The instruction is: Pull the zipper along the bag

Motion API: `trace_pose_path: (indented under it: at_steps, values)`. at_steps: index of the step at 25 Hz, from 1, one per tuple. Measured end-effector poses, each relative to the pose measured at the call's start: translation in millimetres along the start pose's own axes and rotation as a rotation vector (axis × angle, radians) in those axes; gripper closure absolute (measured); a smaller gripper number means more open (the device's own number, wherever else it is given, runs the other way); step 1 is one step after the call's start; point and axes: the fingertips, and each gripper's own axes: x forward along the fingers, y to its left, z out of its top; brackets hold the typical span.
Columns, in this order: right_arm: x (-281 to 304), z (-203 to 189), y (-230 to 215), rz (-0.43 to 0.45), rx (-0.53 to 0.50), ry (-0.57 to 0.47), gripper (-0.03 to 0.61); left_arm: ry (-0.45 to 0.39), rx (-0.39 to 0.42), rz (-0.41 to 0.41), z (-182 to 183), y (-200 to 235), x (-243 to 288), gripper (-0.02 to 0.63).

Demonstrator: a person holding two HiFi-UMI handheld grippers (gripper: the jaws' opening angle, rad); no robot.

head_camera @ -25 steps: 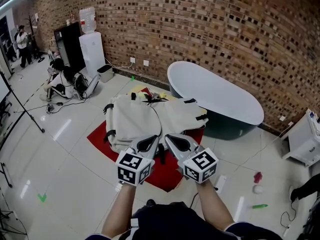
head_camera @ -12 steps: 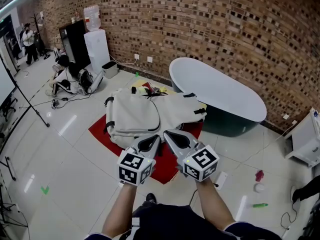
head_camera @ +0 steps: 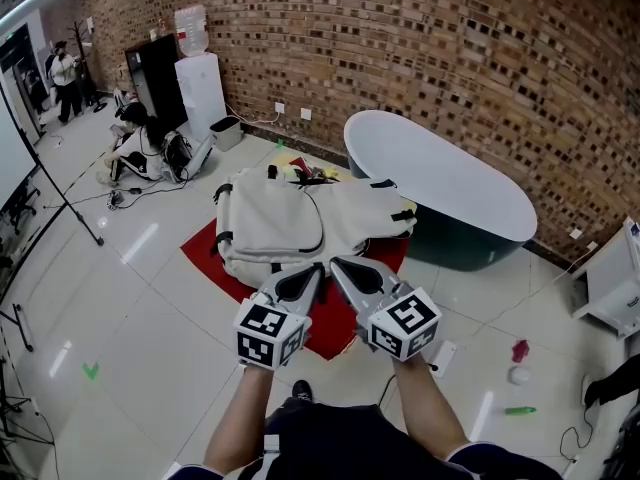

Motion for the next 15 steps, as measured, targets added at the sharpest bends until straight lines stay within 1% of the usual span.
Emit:
trace_pose_path:
  at_steps: [6,15]
  values:
    - [-0.3,-0.3,5.0,0.001,-0.001,0.002,0.575,-0.008,-0.004,0.003,1.2,1.1,-4.6,0.611]
    - [-3.9,7.0,9.6,-0.009,-0.011,0.003,0.575,-0.021,-0.003,-0.020,9.0,-5.6,-5.5,0.612]
